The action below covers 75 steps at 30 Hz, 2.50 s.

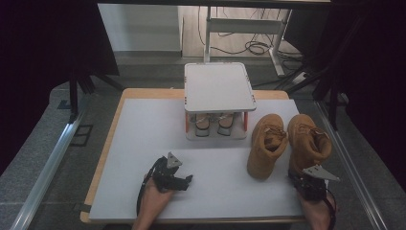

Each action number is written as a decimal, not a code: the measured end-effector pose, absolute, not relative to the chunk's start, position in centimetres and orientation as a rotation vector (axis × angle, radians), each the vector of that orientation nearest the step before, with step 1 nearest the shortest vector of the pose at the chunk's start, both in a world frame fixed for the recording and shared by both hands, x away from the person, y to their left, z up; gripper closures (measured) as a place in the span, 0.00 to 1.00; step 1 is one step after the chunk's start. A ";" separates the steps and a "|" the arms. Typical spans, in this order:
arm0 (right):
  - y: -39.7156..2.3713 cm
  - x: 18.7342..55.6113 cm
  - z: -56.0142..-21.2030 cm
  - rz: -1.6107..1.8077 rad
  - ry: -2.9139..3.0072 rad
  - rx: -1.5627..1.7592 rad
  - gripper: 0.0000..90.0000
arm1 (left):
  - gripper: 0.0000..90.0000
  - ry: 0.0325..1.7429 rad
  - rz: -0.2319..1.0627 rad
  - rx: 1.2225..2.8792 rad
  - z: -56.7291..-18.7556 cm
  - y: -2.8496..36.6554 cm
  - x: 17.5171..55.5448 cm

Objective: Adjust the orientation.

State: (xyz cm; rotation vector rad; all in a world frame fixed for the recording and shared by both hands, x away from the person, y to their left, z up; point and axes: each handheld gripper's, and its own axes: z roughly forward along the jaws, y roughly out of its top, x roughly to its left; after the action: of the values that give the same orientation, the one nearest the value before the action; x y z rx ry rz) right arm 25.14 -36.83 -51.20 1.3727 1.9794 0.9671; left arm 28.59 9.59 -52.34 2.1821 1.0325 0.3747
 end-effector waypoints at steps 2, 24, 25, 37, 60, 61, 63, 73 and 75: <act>-37.1 25.0 -51.2 0.966 1.976 1.377 1.00 | 0.14 1.033 0.375 2.182 -52.3 9.6 28.6; -39.9 23.6 -51.2 0.959 1.931 1.423 1.00 | 0.14 1.034 0.376 2.182 -52.3 9.6 28.6; -39.8 23.7 -51.2 0.952 1.933 1.420 1.00 | 0.14 1.035 0.376 2.181 -52.3 9.6 28.6; -38.9 23.1 -50.5 1.063 1.939 1.442 1.00 | 0.14 1.035 0.376 2.182 -52.3 9.6 28.6; -31.1 23.3 -50.2 1.232 2.132 1.230 1.00 | 0.14 1.035 0.377 2.182 -52.3 9.6 28.6; -30.7 23.4 -50.2 1.232 2.144 1.221 1.00 | 0.14 1.036 0.377 2.181 -52.3 9.6 28.6; -30.0 23.6 -50.3 1.234 2.161 1.210 1.00 | 0.14 1.036 0.377 2.181 -52.3 9.6 28.6; -26.8 25.1 -51.1 1.195 2.205 1.148 1.00 | 0.14 1.036 0.377 2.180 -52.3 9.6 28.6; -26.3 25.4 -51.3 1.183 2.204 1.145 1.00 | 0.14 1.035 0.377 2.180 -52.3 9.6 28.6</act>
State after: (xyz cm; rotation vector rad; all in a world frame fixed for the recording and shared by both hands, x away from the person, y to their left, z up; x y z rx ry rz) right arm 25.36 -26.34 -51.29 1.1451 2.2044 1.1827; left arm 28.56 9.57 -52.35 2.1804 1.0354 0.3772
